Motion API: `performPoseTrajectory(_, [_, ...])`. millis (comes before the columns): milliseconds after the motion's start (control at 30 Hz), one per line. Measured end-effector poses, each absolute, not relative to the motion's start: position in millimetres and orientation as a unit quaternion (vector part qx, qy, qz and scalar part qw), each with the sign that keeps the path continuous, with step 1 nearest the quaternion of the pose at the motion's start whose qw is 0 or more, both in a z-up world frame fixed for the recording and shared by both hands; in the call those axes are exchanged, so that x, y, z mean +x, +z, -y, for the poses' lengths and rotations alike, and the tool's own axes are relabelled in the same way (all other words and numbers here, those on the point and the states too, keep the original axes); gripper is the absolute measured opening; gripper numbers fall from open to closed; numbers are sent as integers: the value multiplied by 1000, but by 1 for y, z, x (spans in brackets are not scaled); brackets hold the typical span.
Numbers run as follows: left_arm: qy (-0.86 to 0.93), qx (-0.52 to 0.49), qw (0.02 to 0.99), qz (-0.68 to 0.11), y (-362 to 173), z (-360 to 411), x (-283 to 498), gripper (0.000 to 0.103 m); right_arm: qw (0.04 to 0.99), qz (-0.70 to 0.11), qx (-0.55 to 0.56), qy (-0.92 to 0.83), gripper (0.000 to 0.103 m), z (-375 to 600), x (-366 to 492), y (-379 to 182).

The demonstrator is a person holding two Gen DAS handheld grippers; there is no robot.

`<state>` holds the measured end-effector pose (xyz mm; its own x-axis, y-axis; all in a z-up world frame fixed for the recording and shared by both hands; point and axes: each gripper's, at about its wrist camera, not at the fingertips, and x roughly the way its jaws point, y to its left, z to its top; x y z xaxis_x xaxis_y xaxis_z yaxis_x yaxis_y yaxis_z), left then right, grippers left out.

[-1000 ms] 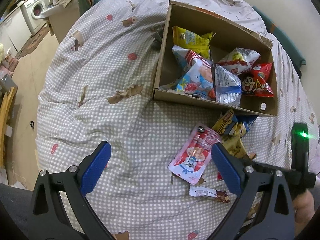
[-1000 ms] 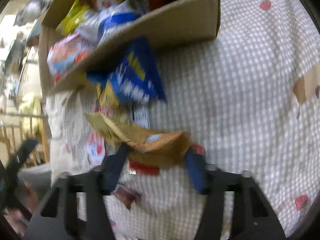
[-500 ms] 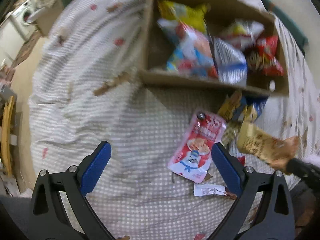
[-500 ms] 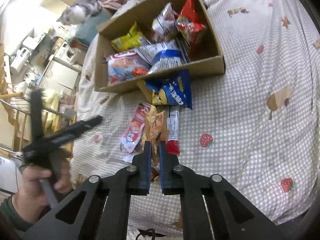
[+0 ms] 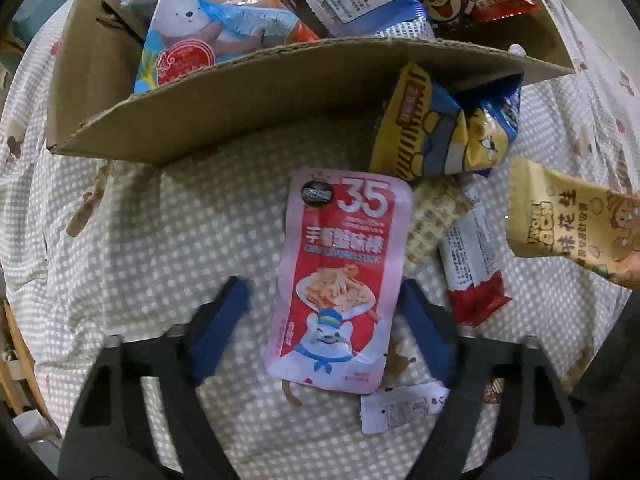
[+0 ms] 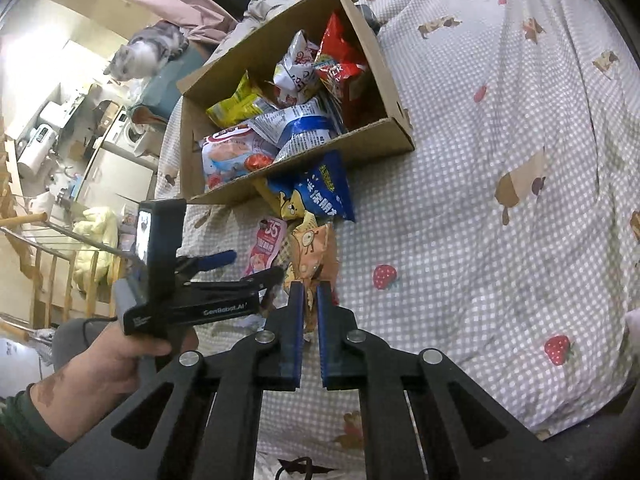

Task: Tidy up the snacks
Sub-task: 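Grasp the brown peanut snack bag with the right tool while the left tool grasps the pink stick pack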

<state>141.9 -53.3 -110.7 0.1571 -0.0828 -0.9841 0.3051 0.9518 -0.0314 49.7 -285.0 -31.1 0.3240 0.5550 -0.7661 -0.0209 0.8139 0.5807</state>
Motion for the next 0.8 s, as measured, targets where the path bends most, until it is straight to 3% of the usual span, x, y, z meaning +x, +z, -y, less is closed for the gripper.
performPoseTrajectory(33, [-131, 88, 756, -635, -108, 53, 141, 50, 776, -551, 243, 187, 6, 285, 49, -31])
performPoseTrajectory(67, [-133, 87, 756, -634, -105, 55, 139, 48, 777, -549, 243, 189, 6, 285, 49, -30])
performPoseTrajectory(133, [-141, 74, 754, -638, -99, 51, 136, 33, 779, -544, 242, 194, 6, 281, 50, -28])
performPoseTrajectory(267, [-140, 67, 753, -640, -90, 46, 120, 28, 781, -541, 240, 202, 6, 276, 50, -24])
performPoseTrajectory(300, [-138, 63, 752, -641, -89, 44, 117, 23, 781, -540, 238, 203, 6, 275, 50, -23])
performPoseTrajectory(333, [-138, 57, 754, -640, -85, 42, 113, 10, 782, -538, 239, 205, 6, 275, 49, -23])
performPoseTrajectory(367, [-141, 53, 755, -638, -81, 42, 109, 6, 782, -537, 240, 207, 6, 274, 48, -23])
performPoseTrajectory(533, [-111, 70, 774, -620, -64, 36, 91, 3, 786, -529, 235, 216, 6, 268, 45, -19])
performPoseTrajectory(800, [-62, 68, 777, -623, -66, 10, 100, 6, 789, -522, 241, 216, 6, 267, 47, -15])
